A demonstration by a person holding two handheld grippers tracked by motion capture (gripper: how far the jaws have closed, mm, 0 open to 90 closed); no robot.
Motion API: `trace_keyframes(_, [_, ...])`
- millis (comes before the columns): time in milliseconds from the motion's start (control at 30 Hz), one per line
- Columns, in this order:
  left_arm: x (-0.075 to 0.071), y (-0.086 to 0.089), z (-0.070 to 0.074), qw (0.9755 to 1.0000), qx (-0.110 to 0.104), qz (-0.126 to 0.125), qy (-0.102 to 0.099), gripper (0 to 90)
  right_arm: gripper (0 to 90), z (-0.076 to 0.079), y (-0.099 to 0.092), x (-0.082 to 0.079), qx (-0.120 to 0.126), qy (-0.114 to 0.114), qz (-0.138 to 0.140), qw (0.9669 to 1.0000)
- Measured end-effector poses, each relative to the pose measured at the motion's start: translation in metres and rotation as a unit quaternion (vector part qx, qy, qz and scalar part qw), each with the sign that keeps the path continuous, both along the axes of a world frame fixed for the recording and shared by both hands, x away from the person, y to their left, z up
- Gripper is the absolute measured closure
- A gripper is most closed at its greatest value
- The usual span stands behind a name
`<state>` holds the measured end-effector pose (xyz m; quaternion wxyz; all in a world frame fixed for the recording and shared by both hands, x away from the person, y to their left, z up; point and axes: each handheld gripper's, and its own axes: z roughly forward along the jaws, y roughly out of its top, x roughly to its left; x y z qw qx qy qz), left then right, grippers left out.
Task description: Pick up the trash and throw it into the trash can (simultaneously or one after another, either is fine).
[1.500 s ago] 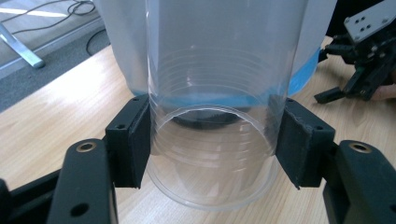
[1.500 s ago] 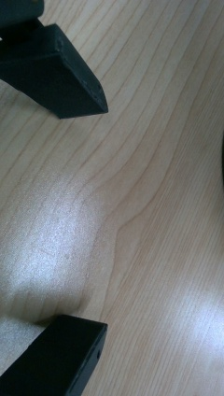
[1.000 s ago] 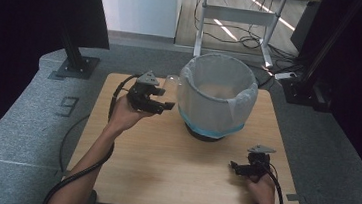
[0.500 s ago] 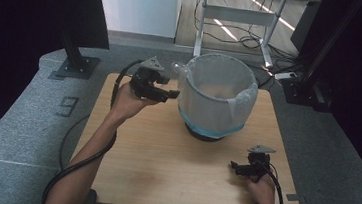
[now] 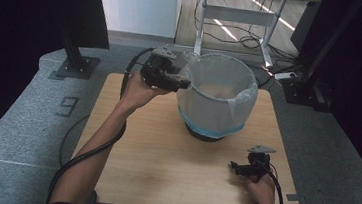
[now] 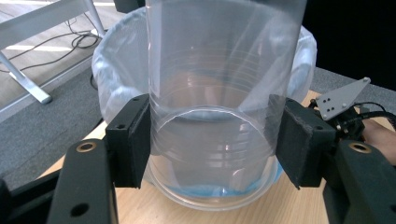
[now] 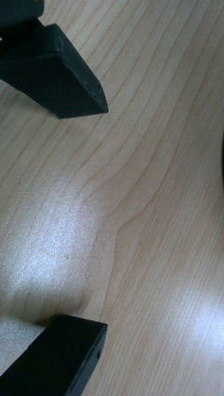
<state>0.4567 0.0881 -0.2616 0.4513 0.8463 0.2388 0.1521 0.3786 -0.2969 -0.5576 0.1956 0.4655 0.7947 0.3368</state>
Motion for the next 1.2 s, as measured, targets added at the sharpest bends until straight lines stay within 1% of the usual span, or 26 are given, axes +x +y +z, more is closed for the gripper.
trace_keyframes(333, [0.011,-0.024,0.007,1.0000,0.002,-0.008,-0.002,34.5,0.0,0.000,0.000,0.000,0.000,0.000,0.000,1.0000])
trace_keyframes(367, [0.012,-0.026,0.007,1.0000,-0.001,-0.007,-0.001,34.5,0.0,0.000,0.000,0.000,0.000,0.000,0.000,1.0000])
trace_keyframes(567, [0.019,-0.037,0.006,1.0000,0.003,-0.007,-0.001,34.5,0.0,0.000,0.000,0.000,0.000,0.000,0.000,1.0000])
trace_keyframes(667, [0.022,-0.042,0.006,1.0000,0.001,-0.005,0.000,34.5,0.0,0.000,0.000,0.000,0.000,0.000,0.000,1.0000])
trace_keyframes(867, [0.030,-0.052,0.005,1.0000,0.007,-0.002,0.001,34.4,0.0,0.000,0.000,0.000,0.000,0.000,0.000,1.0000])
trace_keyframes(1200, [0.044,-0.072,-0.001,0.9998,0.014,0.001,0.013,34.2,0.0,0.000,0.000,0.000,0.000,0.000,0.000,1.0000])
